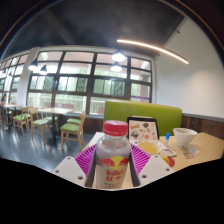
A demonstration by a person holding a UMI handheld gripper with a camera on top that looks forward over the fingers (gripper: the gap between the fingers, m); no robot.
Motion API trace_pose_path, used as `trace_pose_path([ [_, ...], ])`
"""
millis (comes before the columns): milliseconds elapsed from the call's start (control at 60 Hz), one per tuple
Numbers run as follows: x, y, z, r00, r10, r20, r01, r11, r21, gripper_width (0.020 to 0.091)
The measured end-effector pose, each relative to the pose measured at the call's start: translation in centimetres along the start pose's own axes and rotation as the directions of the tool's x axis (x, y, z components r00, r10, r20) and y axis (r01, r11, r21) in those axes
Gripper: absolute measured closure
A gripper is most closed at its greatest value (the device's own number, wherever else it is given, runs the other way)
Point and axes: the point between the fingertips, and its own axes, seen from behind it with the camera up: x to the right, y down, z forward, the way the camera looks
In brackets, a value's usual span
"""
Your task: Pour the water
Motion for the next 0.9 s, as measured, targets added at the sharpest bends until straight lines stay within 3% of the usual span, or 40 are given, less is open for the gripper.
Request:
trace_pose_path([
  [283, -0.2, 0.0, 0.3, 0.998, 0.044, 0.050, -0.045, 0.999, 0.015, 0.0740],
  [483, -0.2, -0.1, 0.4, 0.994, 0.080, 0.073, -0.080, 0.997, -0.007, 0.0747],
  [583, -1.2, -0.6, 1.2, 0.947, 0.296, 0.125, -0.289, 0.954, -0.075, 0.0746],
  [650, -0.1, -1.1, 3.2, 0.853, 0.498, 0.160, -0.486, 0.867, -0.109, 0.0746],
  [767, 2.5, -3.4, 5.0, 0.601, 0.788, 0.137, -0.779, 0.615, -0.122, 0.0745],
  [900, 4.2, -4.4, 7.1, 0.028, 0.995, 0.098, -0.975, 0.049, -0.218, 0.0741],
])
